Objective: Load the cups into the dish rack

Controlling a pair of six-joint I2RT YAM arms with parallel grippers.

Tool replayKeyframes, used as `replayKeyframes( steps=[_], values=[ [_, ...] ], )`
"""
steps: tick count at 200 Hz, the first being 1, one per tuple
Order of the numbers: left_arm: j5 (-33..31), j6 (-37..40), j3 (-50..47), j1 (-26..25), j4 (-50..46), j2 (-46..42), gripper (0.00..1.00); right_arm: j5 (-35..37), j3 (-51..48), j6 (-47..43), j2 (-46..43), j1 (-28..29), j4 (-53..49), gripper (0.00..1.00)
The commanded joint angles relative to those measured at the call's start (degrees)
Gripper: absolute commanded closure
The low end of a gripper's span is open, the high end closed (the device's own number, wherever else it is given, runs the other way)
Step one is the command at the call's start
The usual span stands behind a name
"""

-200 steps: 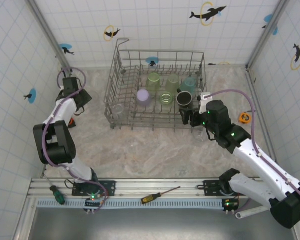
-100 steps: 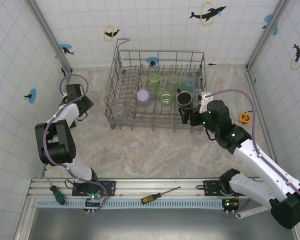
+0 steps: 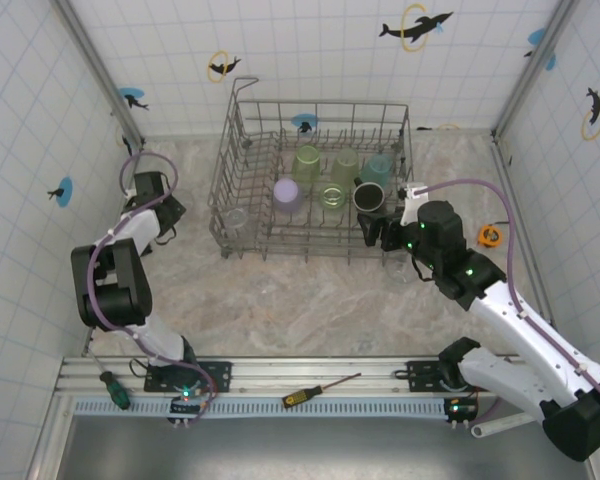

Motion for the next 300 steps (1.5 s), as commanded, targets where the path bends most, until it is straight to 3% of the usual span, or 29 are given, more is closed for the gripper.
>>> replayKeyframes(
  steps=[1,51,81,162,199,254,300],
  values=[
    [0.18,-1.98,-4.12,0.43,-1.23,-4.58,1.0,-1.3,-1.23,0.47,-0.59,-0.34,1.56,0.0],
    [5.09,-5.31,-11.6,1.04,-0.19,-16.07,1.0,-4.44,0.41,0.96,2.67,-0.25,2.16,0.0],
    [11.69,-5.07,-12.13,1.78,0.67,-21.13,1.0,-5.73,1.08,2.33,3.92,-0.1,3.05,0.0],
    [22.33,-7.09,-11.31,7.11,-0.03,-27.98,1.0,-5.16,1.6,5.35,5.92,1.45,4.1,0.0],
    [30.24,-9.23,-14.28,8.41,6.11,-29.85,1.0,-5.79,1.0,6.88,6.69,2.76,5.98,0.0],
    [33.83,-12.97,-13.84,8.51,10.38,-31.81,1.0,-8.26,1.35,8.69,9.15,3.01,9.63,0.0],
    [32.52,-12.9,-9.7,8.51,10.42,-33.04,1.0,-9.47,1.77,9.0,11.8,3.18,11.25,0.0]
  ],
)
